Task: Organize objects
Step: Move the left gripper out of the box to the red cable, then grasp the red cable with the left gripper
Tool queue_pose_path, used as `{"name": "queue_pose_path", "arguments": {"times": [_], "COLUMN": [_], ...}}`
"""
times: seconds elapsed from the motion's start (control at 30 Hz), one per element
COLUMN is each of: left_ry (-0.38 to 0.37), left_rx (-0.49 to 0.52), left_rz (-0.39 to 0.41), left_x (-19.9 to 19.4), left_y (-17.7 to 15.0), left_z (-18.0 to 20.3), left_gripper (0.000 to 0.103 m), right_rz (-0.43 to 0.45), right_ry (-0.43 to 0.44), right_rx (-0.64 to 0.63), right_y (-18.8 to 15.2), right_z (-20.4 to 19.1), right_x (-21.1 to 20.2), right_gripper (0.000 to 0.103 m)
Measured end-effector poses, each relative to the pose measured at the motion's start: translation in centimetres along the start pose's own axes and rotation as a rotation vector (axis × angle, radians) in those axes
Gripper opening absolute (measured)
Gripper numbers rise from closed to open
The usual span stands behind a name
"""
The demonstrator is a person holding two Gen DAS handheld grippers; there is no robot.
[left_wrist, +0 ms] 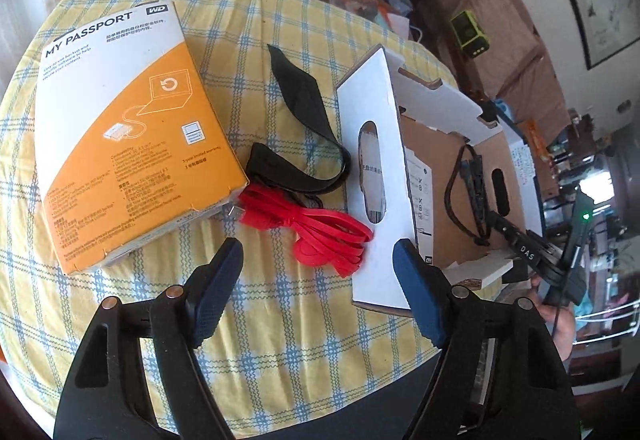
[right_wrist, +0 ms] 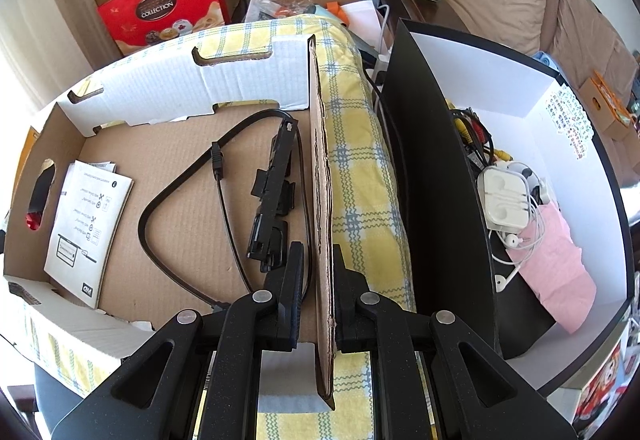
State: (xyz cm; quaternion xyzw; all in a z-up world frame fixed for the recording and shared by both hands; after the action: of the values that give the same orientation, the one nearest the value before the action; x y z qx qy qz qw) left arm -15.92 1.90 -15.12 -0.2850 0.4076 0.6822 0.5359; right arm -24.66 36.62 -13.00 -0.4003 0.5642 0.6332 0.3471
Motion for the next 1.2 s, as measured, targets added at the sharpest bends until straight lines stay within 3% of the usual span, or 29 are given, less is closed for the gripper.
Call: {"name": "queue_pose_path", "arguments": {"times": [0.27, 0.57, 0.73, 0.8, 1.2], "left_ry": [-0.057, -0.136, -0.143, -0.136, -0.154], "left_rx": [-0.12, -0.304, -0.33, -0.335, -0.283], "left_rz": [0.03, 0.043, 0.056, 0.058, 0.108], "left_x": [0.9, 2.3, 2.8, 3.1, 1.2], "left_y": [0.3, 0.8, 1.2, 1.3, 0.1], "left_z": [-0.5, -2.0, -1.8, -1.9, -1.6], "left_gripper": [0.055, 0.052, 0.052, 0.036, 0.026], "right_rz": [0.001, 0.0, -0.001, -0.001, -0.001], "right_ry": [0.002, 0.004, 0.001, 0.002, 0.001], "right_rx": [0.002, 0.004, 0.003, 0.003, 0.002], "right_y": [0.0, -0.1, -0.2, -0.2, -0.2], "right_z": [0.0, 0.0, -0.2, -0.2, -0.3], "right_x": [0.0, 0.1, 0.2, 0.2, 0.3], "right_gripper": [0.011, 0.011, 0.011, 0.011, 0.011]}}
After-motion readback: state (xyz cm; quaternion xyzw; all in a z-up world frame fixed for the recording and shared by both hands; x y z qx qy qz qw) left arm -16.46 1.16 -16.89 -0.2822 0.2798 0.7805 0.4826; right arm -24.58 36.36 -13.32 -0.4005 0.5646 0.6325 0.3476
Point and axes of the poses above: each gripper's, at about its wrist camera, not at the fingertips, and x roughly the way its jaws point, z to its right, y to its top, the point moved 7 cm from there along x, roughly the way its jaws point, and after that the axes turned 2 degrees about -y, right-handed, at the moved point
